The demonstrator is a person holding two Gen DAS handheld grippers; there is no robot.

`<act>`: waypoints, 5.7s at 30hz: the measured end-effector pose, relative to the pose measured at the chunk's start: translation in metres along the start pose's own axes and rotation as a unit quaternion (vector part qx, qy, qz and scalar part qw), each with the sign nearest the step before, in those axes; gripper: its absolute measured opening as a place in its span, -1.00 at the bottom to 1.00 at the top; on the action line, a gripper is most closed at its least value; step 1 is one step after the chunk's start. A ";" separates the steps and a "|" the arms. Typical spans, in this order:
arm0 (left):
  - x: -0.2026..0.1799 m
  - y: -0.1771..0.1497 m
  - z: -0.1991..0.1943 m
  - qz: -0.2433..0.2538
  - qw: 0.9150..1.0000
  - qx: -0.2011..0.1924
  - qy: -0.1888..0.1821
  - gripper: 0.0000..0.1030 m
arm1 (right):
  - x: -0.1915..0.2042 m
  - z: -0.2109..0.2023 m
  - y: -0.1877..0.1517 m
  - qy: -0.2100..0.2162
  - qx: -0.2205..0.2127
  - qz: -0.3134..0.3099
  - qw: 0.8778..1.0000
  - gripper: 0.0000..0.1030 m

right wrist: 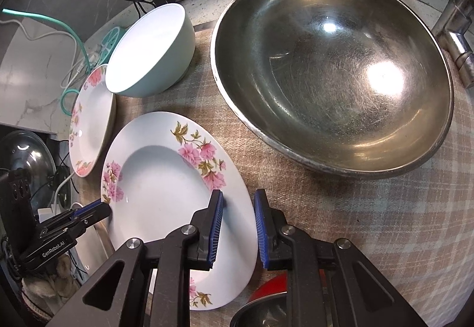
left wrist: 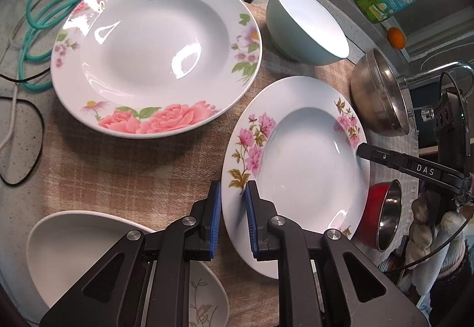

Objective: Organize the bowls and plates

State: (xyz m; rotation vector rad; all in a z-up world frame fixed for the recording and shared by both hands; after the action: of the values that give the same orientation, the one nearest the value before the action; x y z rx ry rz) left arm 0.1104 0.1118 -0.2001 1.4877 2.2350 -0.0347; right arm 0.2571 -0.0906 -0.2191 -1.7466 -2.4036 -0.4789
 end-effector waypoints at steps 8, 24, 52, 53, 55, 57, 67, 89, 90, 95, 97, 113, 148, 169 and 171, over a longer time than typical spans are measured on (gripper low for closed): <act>0.006 -0.002 -0.004 -0.013 1.000 -0.004 -0.009 -0.72 | -0.001 -0.001 0.000 -0.002 0.002 0.003 1.000 -0.62; 0.006 -0.004 -0.004 0.001 1.000 0.011 -0.010 -0.67 | -0.002 0.002 -0.002 0.006 0.015 0.004 1.000 -0.62; 0.000 -0.003 -0.011 0.020 1.000 0.007 0.001 -0.59 | 0.000 -0.007 -0.010 0.015 0.010 0.030 0.999 -0.62; 0.000 -0.003 -0.012 0.021 1.000 0.007 0.001 -0.59 | 0.000 -0.008 -0.012 0.015 0.008 0.029 0.999 -0.62; -0.001 -0.002 -0.013 0.025 1.000 0.007 0.002 -0.59 | 0.001 -0.010 -0.014 0.015 0.006 0.030 0.999 -0.62; -0.002 -0.001 -0.013 0.028 1.000 0.007 0.001 -0.59 | 0.000 -0.012 -0.017 0.016 0.004 0.037 0.999 -0.62; -0.003 0.004 -0.004 0.046 0.999 0.018 0.004 -0.59 | 0.007 -0.010 -0.028 -0.004 0.003 0.030 1.000 -0.62; 0.003 0.003 0.001 0.072 0.997 0.040 -0.009 -0.60 | 0.042 0.021 -0.018 -0.077 0.019 -0.022 0.997 -0.43; 0.004 0.003 0.001 0.072 0.996 0.041 -0.011 -0.61 | 0.044 0.020 -0.019 -0.080 0.016 -0.023 0.996 -0.43; -0.002 0.005 -0.008 0.092 0.995 0.031 -0.006 -0.61 | 0.046 0.010 -0.018 -0.079 -0.009 -0.016 0.997 -0.43; -0.005 0.006 -0.016 0.108 0.994 0.023 -0.004 -0.61 | 0.049 0.002 -0.016 -0.074 -0.022 -0.011 0.997 -0.43; -0.063 0.059 -0.006 0.241 0.970 0.023 -0.030 -0.61 | 0.048 -0.055 -0.127 0.021 -0.142 0.113 0.983 -0.43; -0.088 0.082 0.049 0.299 0.949 0.092 -0.026 -0.61 | 0.035 0.009 -0.163 0.089 -0.124 0.247 0.957 -0.44; -0.099 0.072 0.048 0.286 0.946 0.126 -0.081 -0.81 | 0.035 0.013 -0.158 0.117 -0.106 0.251 0.955 -0.74; -0.107 0.060 0.048 0.331 0.939 0.091 -0.026 -0.84 | 0.038 0.009 -0.156 0.108 -0.110 0.243 0.958 -0.74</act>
State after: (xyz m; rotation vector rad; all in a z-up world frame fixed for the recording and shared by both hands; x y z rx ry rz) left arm 0.2142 0.0310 -0.1889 2.2370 1.6183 -0.0697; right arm 0.0989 -0.0972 -0.2439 -2.1522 -1.7415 -0.8336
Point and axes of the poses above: each gripper's, at about its wrist camera, not at the fingertips, and z roughly the way its jaws point, x to its left, y to its top, the point moved 2 cm from there along z, roughly the way its jaws point, and after that the axes turned 5 degrees about -x, right-handed, at the moved point
